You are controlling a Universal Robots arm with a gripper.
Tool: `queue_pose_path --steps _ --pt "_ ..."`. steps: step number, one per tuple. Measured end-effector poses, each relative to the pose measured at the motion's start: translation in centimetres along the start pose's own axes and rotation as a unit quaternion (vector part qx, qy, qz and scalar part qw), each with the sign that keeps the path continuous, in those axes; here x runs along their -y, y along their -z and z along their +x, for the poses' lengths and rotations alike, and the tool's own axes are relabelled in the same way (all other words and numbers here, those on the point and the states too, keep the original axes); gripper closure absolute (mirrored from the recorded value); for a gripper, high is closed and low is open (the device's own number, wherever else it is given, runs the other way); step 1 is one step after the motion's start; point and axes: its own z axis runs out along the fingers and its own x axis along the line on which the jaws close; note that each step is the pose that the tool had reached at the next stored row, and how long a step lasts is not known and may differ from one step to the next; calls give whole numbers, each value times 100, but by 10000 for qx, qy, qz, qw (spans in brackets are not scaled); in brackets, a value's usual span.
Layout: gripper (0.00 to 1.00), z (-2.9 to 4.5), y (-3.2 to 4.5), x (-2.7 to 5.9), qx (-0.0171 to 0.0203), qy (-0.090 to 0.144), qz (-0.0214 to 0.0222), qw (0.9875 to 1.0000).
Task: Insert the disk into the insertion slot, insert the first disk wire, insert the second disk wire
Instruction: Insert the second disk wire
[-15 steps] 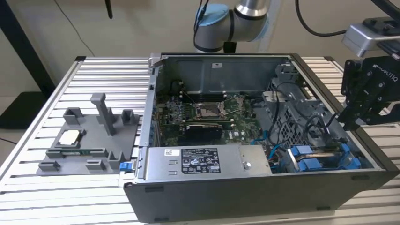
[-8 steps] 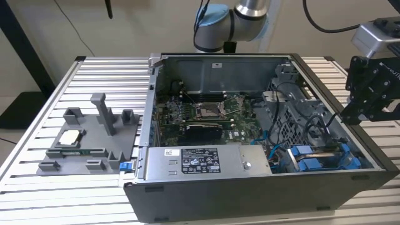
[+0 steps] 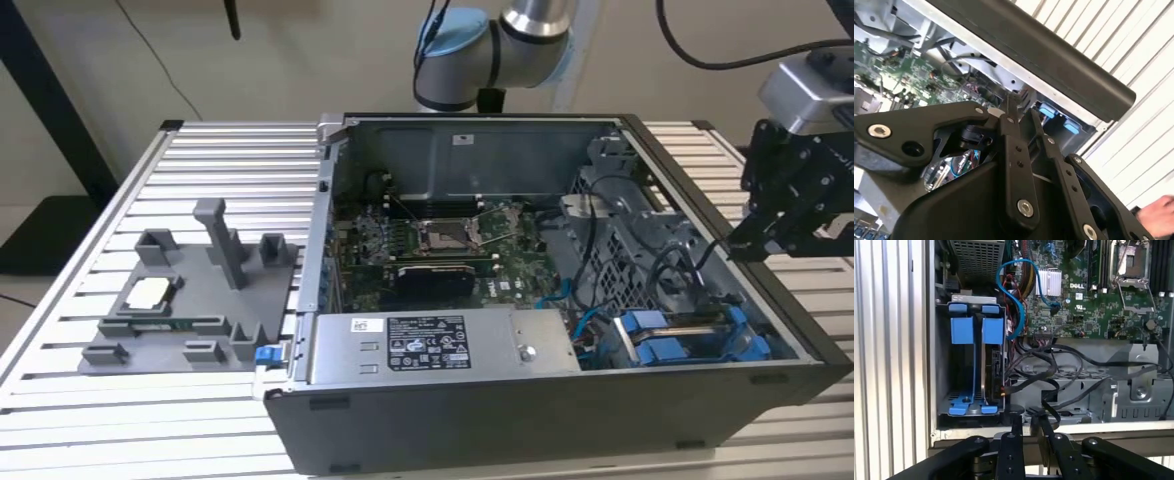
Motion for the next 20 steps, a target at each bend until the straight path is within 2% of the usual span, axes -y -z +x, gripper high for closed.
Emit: queue_pose_path --steps 2,4,6,7,13,14,20 --pt "73 1 -7 0 121 -2 1 9999" --pt "73 3 -20 -1 208 -3 1 9998" --pt "73 4 -24 -1 341 -6 2 9994" --pt "73 5 -26 -1 374 -9 2 9993" --pt "75 16 -72 -2 379 -296 66 9988" --pt "82 17 -81 -1 377 -343 77 9987" --pt "84 18 -82 -2 377 -394 88 9985"
